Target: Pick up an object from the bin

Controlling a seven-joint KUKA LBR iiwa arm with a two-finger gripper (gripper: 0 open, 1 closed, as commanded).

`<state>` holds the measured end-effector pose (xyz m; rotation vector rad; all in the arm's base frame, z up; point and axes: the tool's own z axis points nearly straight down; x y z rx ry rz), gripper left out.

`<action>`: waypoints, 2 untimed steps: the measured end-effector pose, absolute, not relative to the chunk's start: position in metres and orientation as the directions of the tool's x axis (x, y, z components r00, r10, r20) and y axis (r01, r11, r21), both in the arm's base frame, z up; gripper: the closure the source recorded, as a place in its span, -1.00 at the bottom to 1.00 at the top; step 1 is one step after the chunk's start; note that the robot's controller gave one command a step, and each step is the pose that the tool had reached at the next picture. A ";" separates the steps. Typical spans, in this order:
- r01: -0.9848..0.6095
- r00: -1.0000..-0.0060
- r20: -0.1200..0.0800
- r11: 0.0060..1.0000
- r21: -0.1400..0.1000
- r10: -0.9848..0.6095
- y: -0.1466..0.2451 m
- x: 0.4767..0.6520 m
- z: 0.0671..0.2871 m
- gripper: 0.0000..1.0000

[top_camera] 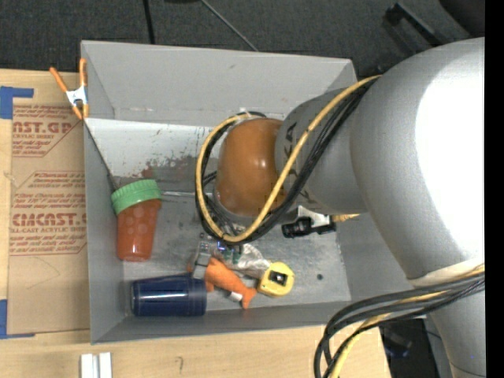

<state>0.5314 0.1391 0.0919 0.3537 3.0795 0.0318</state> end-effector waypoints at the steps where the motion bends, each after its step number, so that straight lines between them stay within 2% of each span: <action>1: 0.088 -0.996 -0.032 0.996 0.006 0.088 0.105 0.532 0.085 -1.00; 2: 0.201 -0.980 0.000 0.980 0.001 0.201 0.064 0.502 0.079 1.00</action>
Offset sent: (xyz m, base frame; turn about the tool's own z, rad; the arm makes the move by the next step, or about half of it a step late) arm -0.0298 -0.0761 -0.0122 -0.0265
